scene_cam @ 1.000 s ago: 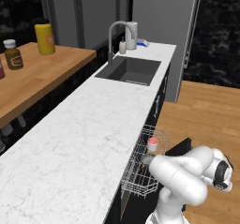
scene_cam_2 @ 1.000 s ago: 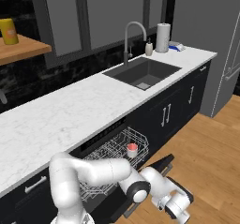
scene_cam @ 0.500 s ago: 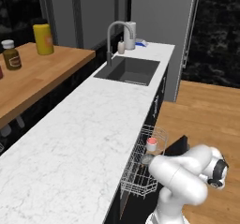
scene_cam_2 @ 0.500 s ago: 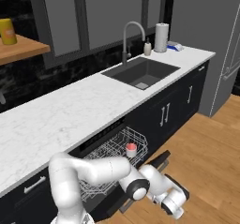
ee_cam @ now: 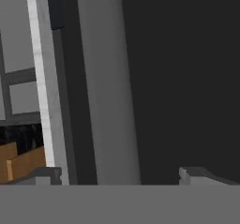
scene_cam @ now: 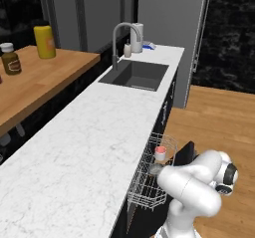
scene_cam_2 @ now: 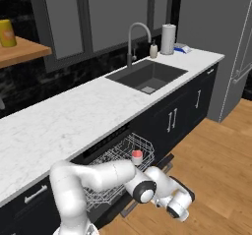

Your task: Pick up the cup and bowl from the counter, place them in the dishwasher, and close the dishwasher door.

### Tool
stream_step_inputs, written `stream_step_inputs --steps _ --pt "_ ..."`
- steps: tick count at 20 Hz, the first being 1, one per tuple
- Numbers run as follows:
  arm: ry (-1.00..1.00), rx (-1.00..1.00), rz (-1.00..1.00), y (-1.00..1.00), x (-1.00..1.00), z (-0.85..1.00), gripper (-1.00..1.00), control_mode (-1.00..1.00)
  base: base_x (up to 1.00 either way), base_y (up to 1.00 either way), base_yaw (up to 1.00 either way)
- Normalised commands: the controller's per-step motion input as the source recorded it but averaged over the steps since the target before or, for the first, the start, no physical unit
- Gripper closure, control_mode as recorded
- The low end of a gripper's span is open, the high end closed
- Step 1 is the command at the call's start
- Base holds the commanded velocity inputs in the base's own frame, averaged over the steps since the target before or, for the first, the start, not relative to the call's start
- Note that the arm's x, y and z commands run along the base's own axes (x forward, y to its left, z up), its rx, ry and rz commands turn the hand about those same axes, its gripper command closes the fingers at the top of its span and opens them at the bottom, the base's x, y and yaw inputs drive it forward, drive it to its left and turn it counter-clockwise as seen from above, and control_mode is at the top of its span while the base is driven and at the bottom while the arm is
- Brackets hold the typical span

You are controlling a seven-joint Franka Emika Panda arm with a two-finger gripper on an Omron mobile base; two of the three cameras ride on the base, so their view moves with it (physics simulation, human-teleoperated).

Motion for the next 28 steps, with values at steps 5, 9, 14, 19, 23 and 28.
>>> stream_step_inputs --steps 5,9,14,19,23,28 --pt "-0.03 -0.01 0.03 1.0 0.0 0.0 -1.0 -1.0 0.0 0.0 0.0" --pt "-0.05 -0.01 0.03 1.0 0.0 0.0 -1.0 -1.0 0.0 0.0 0.0" --pt "-0.01 -0.05 0.01 1.0 0.0 0.0 -1.0 -1.0 0.0 0.0 0.0" --pt "0.0 -0.1 0.0 1.0 0.0 -0.01 -1.0 -1.0 0.0 0.0 0.0" --pt "-0.01 -0.19 0.0 1.0 0.0 0.0 -1.0 -1.0 0.0 0.0 0.0" --pt "0.0 -0.17 -0.08 1.0 0.0 0.0 -1.0 -1.0 0.0 0.0 0.0"
